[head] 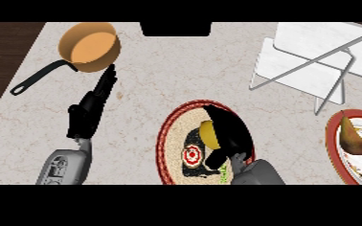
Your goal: Pick the lemon from the placemat and place it in the tiered shelf
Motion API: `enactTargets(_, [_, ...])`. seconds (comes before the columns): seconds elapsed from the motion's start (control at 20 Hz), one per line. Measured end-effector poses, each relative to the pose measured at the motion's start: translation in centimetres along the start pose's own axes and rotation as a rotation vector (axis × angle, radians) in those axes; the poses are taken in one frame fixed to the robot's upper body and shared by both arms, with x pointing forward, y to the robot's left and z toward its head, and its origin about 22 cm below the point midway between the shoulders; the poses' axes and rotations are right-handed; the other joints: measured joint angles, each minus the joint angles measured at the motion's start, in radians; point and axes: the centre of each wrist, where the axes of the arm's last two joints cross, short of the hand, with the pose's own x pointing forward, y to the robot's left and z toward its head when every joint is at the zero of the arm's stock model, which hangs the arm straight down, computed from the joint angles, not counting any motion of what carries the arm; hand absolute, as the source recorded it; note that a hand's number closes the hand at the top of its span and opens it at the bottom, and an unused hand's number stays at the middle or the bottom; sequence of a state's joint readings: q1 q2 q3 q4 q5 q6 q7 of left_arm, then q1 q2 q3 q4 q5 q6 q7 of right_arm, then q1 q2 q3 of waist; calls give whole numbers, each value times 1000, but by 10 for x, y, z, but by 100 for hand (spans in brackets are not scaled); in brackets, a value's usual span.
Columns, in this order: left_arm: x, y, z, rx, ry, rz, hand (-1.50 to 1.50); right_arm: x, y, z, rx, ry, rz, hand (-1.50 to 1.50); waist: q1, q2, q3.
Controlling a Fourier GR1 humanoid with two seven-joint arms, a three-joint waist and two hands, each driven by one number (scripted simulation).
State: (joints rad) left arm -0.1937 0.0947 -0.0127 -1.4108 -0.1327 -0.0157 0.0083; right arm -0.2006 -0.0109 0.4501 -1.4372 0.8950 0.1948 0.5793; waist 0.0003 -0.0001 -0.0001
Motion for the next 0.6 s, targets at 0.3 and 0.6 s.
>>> enactTargets(0.3, [-1, -8, 2, 1, 1, -3, 0, -7, -1, -2, 20, -34, 95, 150, 0, 0, 0])
enactTargets(0.6, [2, -7, 6, -6, -3, -5, 0, 3, 5, -2, -47, -17, 90, 150, 4, 0, 0])
